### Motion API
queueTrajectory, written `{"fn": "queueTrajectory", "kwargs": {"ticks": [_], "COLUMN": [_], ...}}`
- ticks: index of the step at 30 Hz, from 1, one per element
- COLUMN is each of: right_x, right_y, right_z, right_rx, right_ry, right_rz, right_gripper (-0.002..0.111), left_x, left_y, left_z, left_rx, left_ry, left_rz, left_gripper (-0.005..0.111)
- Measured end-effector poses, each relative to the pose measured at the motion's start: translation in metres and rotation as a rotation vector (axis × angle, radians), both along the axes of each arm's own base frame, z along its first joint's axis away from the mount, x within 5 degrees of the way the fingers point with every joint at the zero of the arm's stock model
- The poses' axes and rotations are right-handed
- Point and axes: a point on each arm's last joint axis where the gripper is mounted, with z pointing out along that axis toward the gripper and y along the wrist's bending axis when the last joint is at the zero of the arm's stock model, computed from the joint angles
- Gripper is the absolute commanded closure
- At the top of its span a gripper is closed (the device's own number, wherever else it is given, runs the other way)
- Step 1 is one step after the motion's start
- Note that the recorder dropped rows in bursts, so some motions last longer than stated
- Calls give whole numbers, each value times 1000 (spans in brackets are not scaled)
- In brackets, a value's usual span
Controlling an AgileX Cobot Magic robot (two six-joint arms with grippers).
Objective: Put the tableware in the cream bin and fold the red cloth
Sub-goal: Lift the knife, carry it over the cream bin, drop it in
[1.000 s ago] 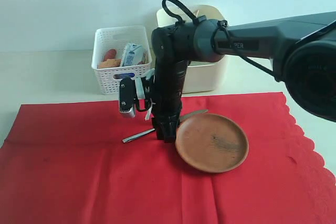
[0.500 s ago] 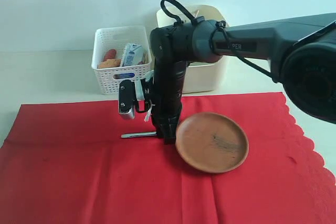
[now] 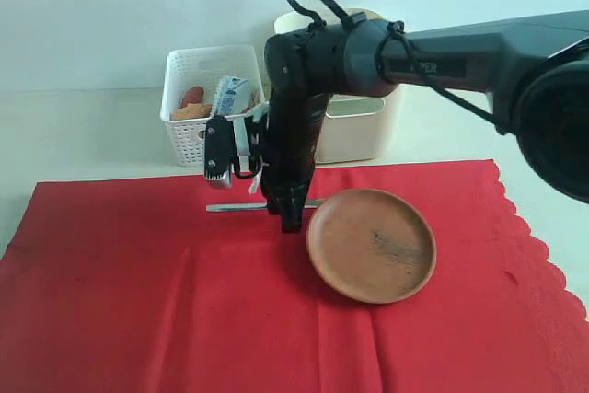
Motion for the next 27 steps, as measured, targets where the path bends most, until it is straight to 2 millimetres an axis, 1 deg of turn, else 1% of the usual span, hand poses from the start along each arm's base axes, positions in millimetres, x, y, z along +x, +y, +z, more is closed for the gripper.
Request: {"fn": "queueTrajectory", "kwargs": {"ticks": [4, 7, 14, 20, 24, 27], "right_x": [0, -2, -10, -14, -12, -2], "right_y": [0, 0, 5, 3, -4, -19], "right_z": [27, 42, 86, 131, 162, 180], "right_rx": [43, 80, 243, 369, 514, 642], "right_ry": [-50, -63, -85, -206, -257, -274], "right_rz": [-24, -46, -93, -108, -166, -238], "right_gripper": [108, 108, 108, 108, 108, 108], "left_x": [0, 0, 0, 0, 0, 0], "left_y": [0, 0, 0, 0, 0, 0], "left_z": [0, 0, 0, 0, 0, 0], "left_rx": [0, 0, 0, 0, 0, 0], "left_ry": [0, 0, 0, 0, 0, 0], "left_rz": [0, 0, 0, 0, 0, 0], "left_gripper": [107, 107, 107, 107, 107, 107]}}
